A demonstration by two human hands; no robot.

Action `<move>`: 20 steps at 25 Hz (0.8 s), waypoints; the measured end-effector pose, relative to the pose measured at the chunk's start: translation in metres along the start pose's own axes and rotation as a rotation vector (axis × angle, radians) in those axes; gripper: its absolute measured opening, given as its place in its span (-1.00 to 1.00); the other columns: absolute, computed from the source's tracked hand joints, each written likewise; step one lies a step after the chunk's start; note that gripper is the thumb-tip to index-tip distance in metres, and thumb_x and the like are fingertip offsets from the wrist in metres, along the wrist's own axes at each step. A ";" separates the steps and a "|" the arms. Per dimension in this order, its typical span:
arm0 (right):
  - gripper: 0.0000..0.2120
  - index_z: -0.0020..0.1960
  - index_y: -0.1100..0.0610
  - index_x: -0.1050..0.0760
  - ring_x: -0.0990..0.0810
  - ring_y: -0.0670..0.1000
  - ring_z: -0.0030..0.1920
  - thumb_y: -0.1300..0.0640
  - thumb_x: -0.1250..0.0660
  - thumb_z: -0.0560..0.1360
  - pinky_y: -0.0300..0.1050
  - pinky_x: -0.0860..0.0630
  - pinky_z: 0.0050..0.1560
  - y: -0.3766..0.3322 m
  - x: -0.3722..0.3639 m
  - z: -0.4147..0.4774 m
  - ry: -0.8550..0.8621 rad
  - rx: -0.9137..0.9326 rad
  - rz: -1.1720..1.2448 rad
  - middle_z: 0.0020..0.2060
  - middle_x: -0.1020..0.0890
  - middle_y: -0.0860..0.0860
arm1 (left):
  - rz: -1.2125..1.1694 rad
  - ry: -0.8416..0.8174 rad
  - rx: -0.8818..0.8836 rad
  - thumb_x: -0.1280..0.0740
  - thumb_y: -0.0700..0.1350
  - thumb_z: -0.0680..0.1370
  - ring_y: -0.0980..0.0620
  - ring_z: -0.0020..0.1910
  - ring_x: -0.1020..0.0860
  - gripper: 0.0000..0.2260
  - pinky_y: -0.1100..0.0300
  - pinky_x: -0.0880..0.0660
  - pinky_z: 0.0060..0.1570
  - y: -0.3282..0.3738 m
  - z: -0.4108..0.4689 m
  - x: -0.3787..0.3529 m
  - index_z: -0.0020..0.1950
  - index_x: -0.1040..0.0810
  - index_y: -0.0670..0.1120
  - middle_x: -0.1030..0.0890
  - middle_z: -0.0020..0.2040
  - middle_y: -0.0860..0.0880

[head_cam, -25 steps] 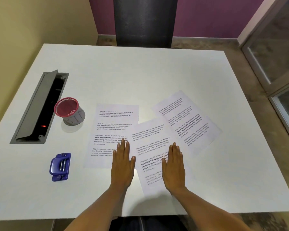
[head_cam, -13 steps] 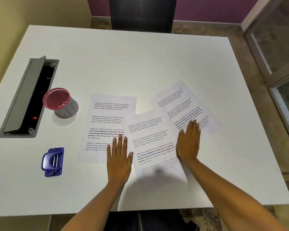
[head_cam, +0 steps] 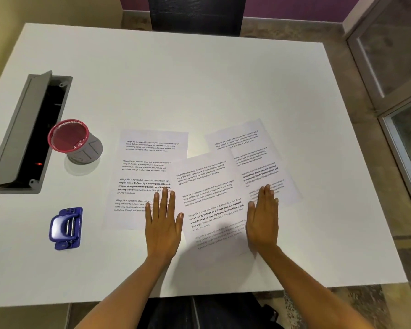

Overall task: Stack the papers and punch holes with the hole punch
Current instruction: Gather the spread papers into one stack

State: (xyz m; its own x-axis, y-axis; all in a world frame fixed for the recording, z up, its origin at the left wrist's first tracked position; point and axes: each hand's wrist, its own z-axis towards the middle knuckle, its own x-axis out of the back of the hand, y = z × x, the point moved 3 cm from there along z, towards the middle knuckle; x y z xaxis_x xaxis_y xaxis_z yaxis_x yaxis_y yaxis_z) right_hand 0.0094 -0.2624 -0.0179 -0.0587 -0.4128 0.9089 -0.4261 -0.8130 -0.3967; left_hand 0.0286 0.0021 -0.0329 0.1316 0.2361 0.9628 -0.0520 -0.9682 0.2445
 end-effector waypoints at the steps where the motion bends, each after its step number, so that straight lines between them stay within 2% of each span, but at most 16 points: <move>1: -0.47 0.53 0.26 -0.09 -0.08 0.07 0.56 0.03 -0.01 0.64 0.01 -0.03 0.56 -0.005 -0.001 -0.011 0.030 0.040 0.005 0.54 -0.15 0.13 | 0.002 0.000 -0.001 0.03 0.06 0.63 -0.05 0.58 0.06 -0.47 -0.08 0.07 0.54 0.000 0.000 0.000 0.58 0.00 -0.06 -0.01 0.60 -0.06; 3: -0.52 0.45 0.36 -0.26 -0.29 0.19 0.48 0.14 -0.20 0.61 0.14 -0.27 0.47 -0.013 -0.003 -0.030 0.107 0.145 -0.023 0.45 -0.33 0.24 | 0.008 -0.001 -0.001 0.05 0.06 0.63 -0.06 0.58 0.05 -0.47 -0.09 0.06 0.54 -0.001 0.000 -0.001 0.58 0.00 -0.07 -0.01 0.60 -0.05; 5: -0.53 0.37 0.38 -0.37 -0.44 0.26 0.37 0.16 -0.32 0.54 0.19 -0.40 0.37 -0.019 -0.004 -0.039 0.141 0.173 -0.026 0.34 -0.47 0.28 | 0.014 0.005 0.000 0.07 0.06 0.63 -0.06 0.58 0.05 -0.47 -0.10 0.05 0.53 -0.001 -0.001 -0.001 0.58 0.00 -0.07 0.00 0.60 -0.05; 8: -0.43 0.35 0.31 -0.40 -0.49 0.21 0.24 0.07 -0.44 0.44 0.12 -0.45 0.28 -0.034 0.003 -0.034 0.085 0.026 0.005 0.25 -0.52 0.23 | 0.018 0.001 0.001 0.06 0.05 0.64 -0.06 0.59 0.06 -0.48 -0.10 0.05 0.53 -0.001 -0.001 -0.001 0.59 0.02 -0.06 0.01 0.61 -0.05; 10: -0.35 0.33 0.32 -0.39 -0.48 0.22 0.18 0.08 -0.52 0.35 0.11 -0.42 0.22 -0.043 0.007 -0.026 0.049 -0.100 0.029 0.20 -0.51 0.23 | 0.017 0.000 0.000 0.06 0.05 0.64 -0.06 0.59 0.07 -0.48 -0.11 0.05 0.53 0.000 -0.001 -0.001 0.59 0.02 -0.06 0.01 0.60 -0.05; 12: -0.34 0.31 0.29 -0.37 -0.46 0.21 0.18 0.11 -0.54 0.31 0.07 -0.38 0.21 -0.048 0.011 -0.014 -0.020 -0.235 0.051 0.19 -0.50 0.21 | 0.013 0.000 -0.001 0.07 0.05 0.64 -0.06 0.59 0.06 -0.48 -0.11 0.04 0.53 0.000 -0.001 -0.001 0.58 0.00 -0.07 0.00 0.60 -0.06; 15: -0.44 0.23 0.25 -0.40 -0.46 0.20 0.19 0.12 -0.52 0.32 0.04 -0.41 0.18 -0.049 0.015 0.000 -0.110 -0.360 0.046 0.15 -0.55 0.18 | -0.004 -0.004 -0.001 0.07 0.06 0.64 -0.06 0.59 0.05 -0.48 -0.12 0.03 0.53 0.000 -0.001 0.000 0.58 0.00 -0.07 -0.01 0.60 -0.06; 18: -0.55 0.19 0.27 -0.45 -0.53 0.22 0.16 0.13 -0.48 0.39 0.07 -0.52 0.16 -0.049 0.018 0.008 -0.186 -0.327 0.076 0.11 -0.60 0.20 | -0.008 -0.008 0.002 0.08 0.06 0.64 -0.07 0.59 0.04 -0.47 -0.13 0.01 0.53 0.000 -0.001 0.001 0.58 0.01 -0.09 0.00 0.60 -0.06; 20: -0.63 0.17 0.29 -0.49 -0.59 0.23 0.11 0.14 -0.45 0.45 0.10 -0.58 0.13 -0.046 0.026 0.016 -0.139 -0.334 0.240 0.08 -0.60 0.22 | -0.009 -0.014 0.006 0.09 0.06 0.63 -0.06 0.58 0.04 -0.47 -0.13 0.00 0.53 0.001 -0.001 0.001 0.58 0.02 -0.09 0.00 0.60 -0.06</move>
State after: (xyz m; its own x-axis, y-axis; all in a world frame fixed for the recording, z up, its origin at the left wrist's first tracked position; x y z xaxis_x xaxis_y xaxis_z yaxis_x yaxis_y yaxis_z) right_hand 0.0417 -0.2423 0.0215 -0.0792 -0.6440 0.7610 -0.6850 -0.5194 -0.5108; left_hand 0.0276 0.0019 -0.0315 0.1454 0.2435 0.9589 -0.0445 -0.9667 0.2522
